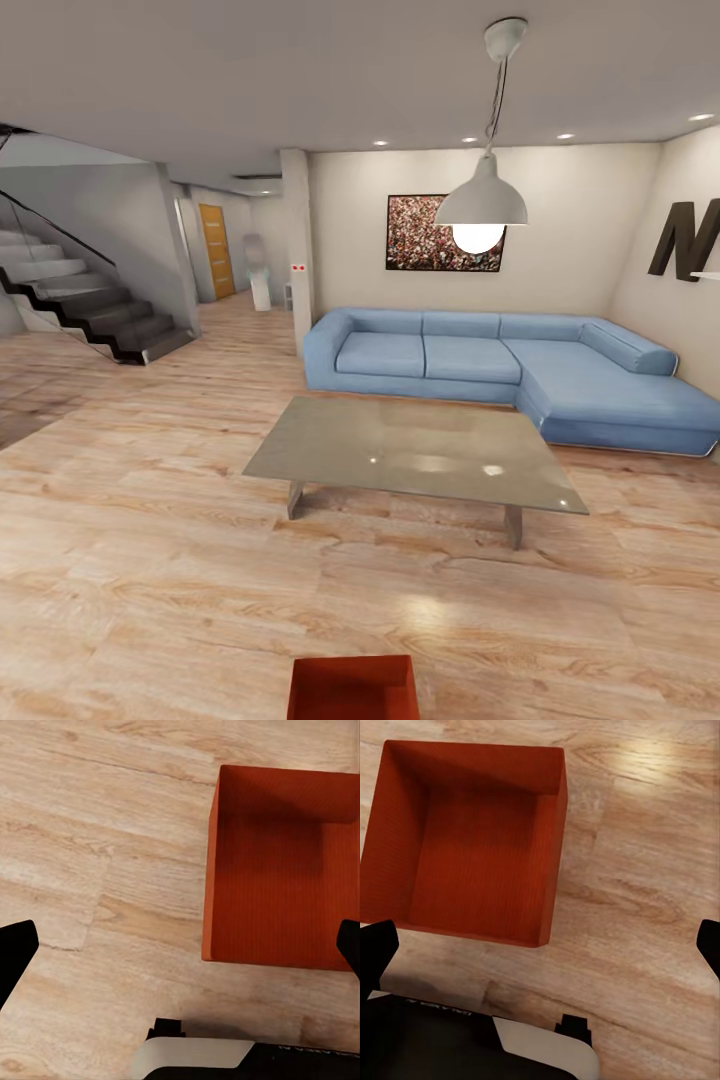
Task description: Move the two storage containers from the living room to the garage. In the garage, place one container on the floor and stack the other container on top of it (either order is fine).
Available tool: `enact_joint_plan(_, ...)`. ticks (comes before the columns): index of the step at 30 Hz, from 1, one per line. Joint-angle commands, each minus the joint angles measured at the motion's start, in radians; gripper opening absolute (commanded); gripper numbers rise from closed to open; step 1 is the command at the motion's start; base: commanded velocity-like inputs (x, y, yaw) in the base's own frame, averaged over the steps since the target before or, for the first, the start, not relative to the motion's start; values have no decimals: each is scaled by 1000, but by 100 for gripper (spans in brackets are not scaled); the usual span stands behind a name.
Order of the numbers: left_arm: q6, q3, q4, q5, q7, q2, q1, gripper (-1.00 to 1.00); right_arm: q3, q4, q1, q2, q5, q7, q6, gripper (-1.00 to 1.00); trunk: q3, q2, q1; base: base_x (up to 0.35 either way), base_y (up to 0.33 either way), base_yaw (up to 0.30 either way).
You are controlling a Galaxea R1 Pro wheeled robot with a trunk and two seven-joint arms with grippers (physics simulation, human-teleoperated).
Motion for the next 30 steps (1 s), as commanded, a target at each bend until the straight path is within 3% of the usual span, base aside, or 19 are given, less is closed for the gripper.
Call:
enact_joint_plan(1, -6, 1, 4, 5, -2, 0, -1, 100, -9, 4, -1, -1, 10, 1, -6, 100, 0, -1, 0, 9, -6, 0)
enact_joint_plan(30, -6, 1, 4, 5, -2, 2, -2, 100, -9, 3, -2, -1, 9, 3, -6, 100, 0, -1, 0, 0, 0, 0)
